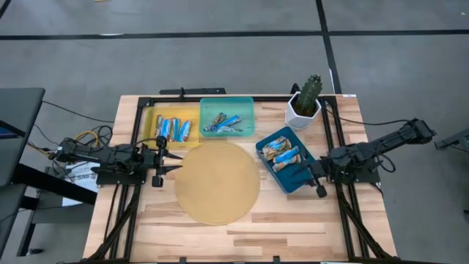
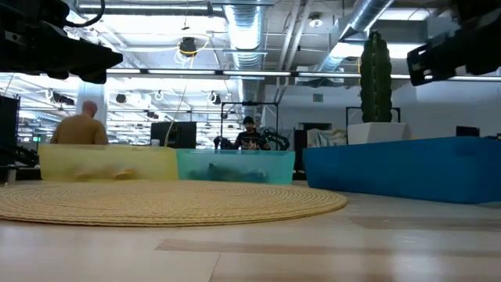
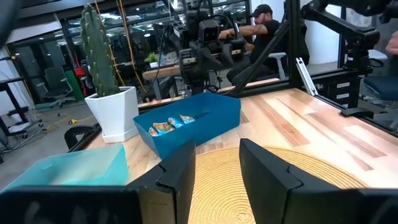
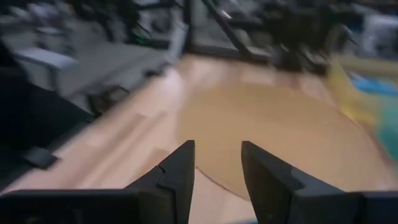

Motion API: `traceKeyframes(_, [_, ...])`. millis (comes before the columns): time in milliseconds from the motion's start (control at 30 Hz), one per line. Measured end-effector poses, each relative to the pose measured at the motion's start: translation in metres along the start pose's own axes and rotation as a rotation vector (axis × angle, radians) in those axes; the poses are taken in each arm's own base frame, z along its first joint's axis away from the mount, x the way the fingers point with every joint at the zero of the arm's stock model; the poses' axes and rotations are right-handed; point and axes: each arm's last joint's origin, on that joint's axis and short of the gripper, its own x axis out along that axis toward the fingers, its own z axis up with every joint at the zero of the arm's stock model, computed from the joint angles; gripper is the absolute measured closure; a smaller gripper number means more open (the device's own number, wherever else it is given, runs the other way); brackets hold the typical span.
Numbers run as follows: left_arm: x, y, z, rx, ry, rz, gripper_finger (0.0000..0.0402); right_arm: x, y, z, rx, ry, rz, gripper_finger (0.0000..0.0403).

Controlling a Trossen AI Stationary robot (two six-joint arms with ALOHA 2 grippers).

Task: Pick and place Granola Bars by type
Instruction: Return to Home Position

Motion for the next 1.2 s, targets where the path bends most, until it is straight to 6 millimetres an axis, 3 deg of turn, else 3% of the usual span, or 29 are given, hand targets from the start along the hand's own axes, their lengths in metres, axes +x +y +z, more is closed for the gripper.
traceKeyframes(267, [0.0, 0.0, 0.0, 0.002, 0.0, 0.0, 0.0283, -0.009, 0.004, -0.008, -0.038, -0.128, 0.158, 0.0278])
traceKeyframes(700, [0.0, 0.0, 0.0, -0.002, 0.0, 0.0, 0.0283, -0.021, -0.001, -0.029, -0.076, -0.229, 0.083, 0.0278])
traceKeyframes(1200, [0.0, 0.0, 0.0, -0.003, 0.0, 0.0, 0.0283, -0.027, -0.015, -0.032, -0.134, -0.217, -0.071, 0.0278])
